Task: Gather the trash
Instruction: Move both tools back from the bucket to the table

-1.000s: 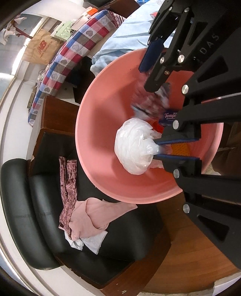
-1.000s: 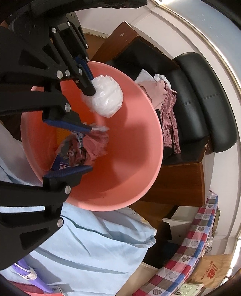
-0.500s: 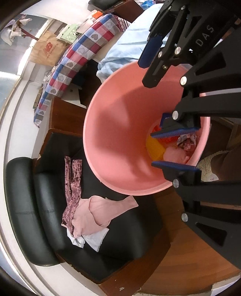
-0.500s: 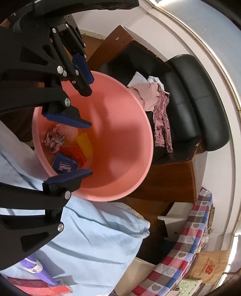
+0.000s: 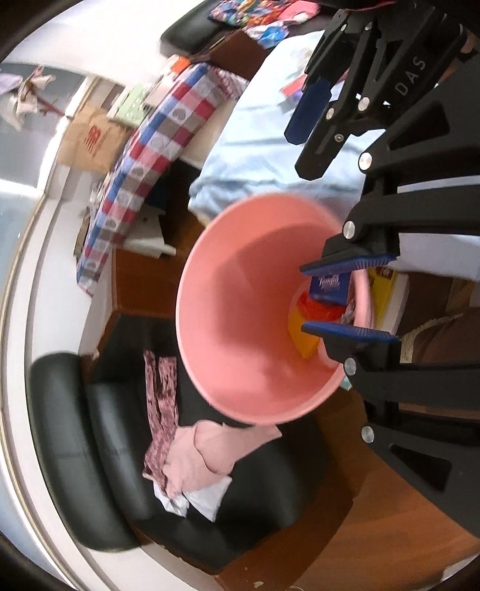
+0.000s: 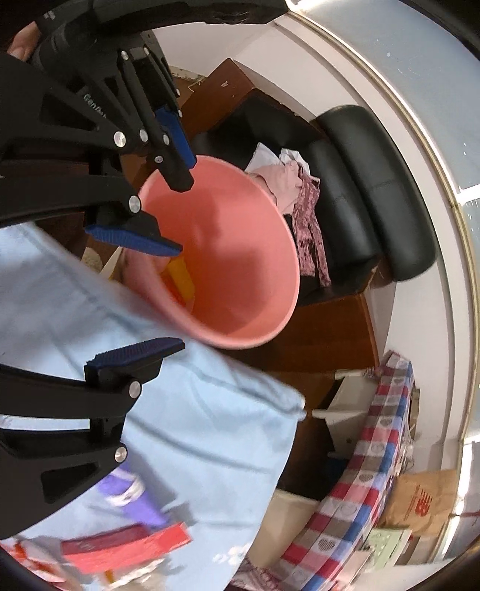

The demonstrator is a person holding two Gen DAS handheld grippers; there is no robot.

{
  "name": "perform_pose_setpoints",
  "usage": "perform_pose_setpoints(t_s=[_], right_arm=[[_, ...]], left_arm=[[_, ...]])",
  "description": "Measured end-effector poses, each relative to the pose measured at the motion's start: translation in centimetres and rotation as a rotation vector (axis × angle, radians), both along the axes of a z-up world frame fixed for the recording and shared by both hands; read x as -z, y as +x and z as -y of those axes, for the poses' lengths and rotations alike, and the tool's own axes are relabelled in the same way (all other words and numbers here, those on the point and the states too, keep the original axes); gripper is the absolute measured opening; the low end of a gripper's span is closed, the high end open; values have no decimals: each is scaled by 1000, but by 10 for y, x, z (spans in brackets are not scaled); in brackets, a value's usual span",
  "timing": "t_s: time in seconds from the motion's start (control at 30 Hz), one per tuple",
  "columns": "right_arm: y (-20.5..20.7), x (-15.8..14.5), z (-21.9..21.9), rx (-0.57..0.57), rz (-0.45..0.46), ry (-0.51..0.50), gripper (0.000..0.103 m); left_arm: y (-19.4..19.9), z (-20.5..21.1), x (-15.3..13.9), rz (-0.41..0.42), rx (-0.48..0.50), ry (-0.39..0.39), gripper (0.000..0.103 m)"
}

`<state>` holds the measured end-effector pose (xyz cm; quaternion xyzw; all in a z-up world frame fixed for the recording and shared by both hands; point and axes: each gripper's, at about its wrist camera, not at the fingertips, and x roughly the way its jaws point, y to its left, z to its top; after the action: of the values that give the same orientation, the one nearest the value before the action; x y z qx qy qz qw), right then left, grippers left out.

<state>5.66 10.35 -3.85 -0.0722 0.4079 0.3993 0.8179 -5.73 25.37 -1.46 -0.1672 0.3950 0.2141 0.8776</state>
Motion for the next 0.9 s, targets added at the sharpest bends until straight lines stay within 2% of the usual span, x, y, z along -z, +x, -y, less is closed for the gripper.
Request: perform_pose_setpoints(t_s=[0.5,0.7,0.9], right_arm=[[-7,-8,129,247,44,-40,46],[-8,-12,182,345,69,-24,46],[-9,-5,237,456,73,-30,46]], left_arm=[[28,102,-1,-26,235,20,26],[44,138,0,-36,327,39,32],[58,169,5,-53,413,35,34]])
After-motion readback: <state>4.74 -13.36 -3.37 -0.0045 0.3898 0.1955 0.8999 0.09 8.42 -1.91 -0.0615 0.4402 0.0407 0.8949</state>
